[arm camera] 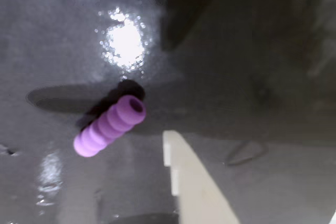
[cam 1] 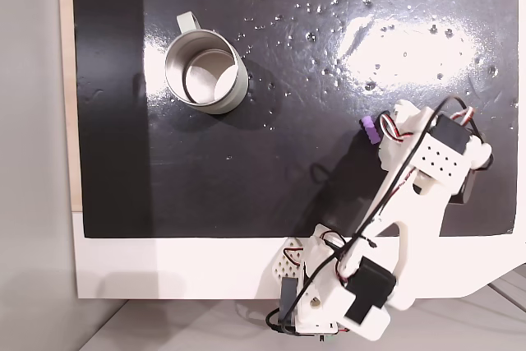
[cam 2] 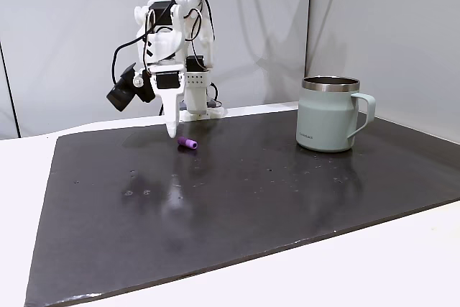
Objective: Grasp a pengrip and put it in the cup.
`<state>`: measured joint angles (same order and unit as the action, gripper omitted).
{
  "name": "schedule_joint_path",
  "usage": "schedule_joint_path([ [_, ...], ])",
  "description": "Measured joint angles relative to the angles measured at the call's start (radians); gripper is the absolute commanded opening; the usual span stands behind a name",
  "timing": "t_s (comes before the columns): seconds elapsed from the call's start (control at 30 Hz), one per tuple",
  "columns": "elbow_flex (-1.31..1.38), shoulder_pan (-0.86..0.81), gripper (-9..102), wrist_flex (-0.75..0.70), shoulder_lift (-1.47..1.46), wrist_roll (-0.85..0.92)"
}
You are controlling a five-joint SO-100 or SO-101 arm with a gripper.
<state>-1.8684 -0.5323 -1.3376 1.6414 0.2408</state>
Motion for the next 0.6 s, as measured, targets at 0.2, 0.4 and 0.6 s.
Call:
schedule_joint_path([
  [0.2,0.003,0.052,36,0.002,-0.038,-0.066],
  [0.4,0.003,0.055,34,0.020,-0.091,-0.129],
  [0.6,0.005,0.057,28,0.044,-0.130,-0.170],
])
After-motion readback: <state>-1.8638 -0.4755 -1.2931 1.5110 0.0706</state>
